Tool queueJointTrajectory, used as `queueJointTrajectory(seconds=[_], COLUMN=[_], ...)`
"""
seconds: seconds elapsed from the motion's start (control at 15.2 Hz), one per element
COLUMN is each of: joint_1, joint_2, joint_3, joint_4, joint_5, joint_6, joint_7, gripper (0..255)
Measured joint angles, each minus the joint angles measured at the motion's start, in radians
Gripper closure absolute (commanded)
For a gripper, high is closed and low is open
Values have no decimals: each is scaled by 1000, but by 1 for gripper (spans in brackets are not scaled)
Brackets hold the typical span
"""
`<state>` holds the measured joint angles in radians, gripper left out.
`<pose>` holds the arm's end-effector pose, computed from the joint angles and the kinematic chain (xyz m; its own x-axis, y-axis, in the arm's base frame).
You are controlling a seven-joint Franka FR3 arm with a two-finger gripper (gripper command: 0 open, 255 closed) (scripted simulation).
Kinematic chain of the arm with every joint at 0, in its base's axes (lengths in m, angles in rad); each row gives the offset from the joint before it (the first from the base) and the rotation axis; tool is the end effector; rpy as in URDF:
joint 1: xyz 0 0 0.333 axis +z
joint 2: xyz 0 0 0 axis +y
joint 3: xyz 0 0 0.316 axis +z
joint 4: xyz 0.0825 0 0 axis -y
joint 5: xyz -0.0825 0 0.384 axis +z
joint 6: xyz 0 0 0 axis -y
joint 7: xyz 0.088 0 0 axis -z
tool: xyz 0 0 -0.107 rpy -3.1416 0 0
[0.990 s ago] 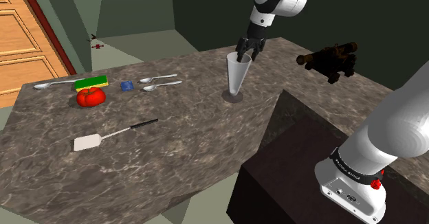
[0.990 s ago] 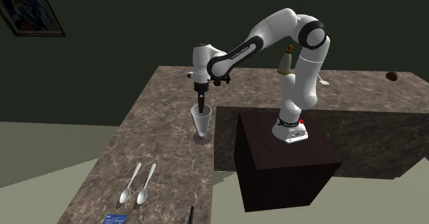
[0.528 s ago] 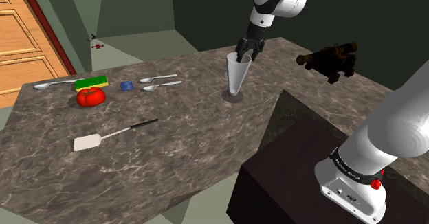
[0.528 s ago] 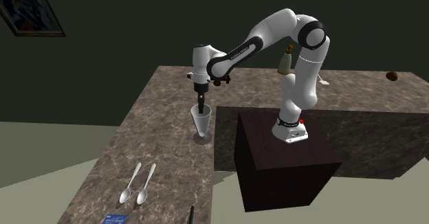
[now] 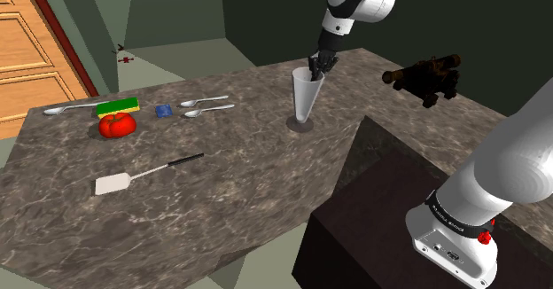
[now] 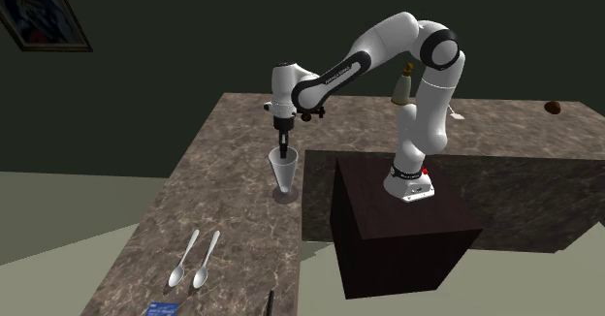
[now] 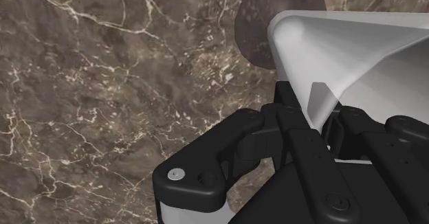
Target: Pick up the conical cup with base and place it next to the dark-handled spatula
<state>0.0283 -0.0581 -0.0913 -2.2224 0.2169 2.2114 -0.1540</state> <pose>0.5213 -0.0260 0.4047 0.9972 -0.0403 0.0623 -0.0288 -0.9840 -0.1761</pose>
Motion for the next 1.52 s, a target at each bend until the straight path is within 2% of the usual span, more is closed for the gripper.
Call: queueJointTrajectory(seconds=[0.33,1.52], joint_1=[-1,-5], joint_2=[-12,-80], joint_3=[0,-1], joint_4=[13,183], joint_5=[-5,-37], joint_6=[-26,-259], joint_7=[6,57], gripper=[255,255])
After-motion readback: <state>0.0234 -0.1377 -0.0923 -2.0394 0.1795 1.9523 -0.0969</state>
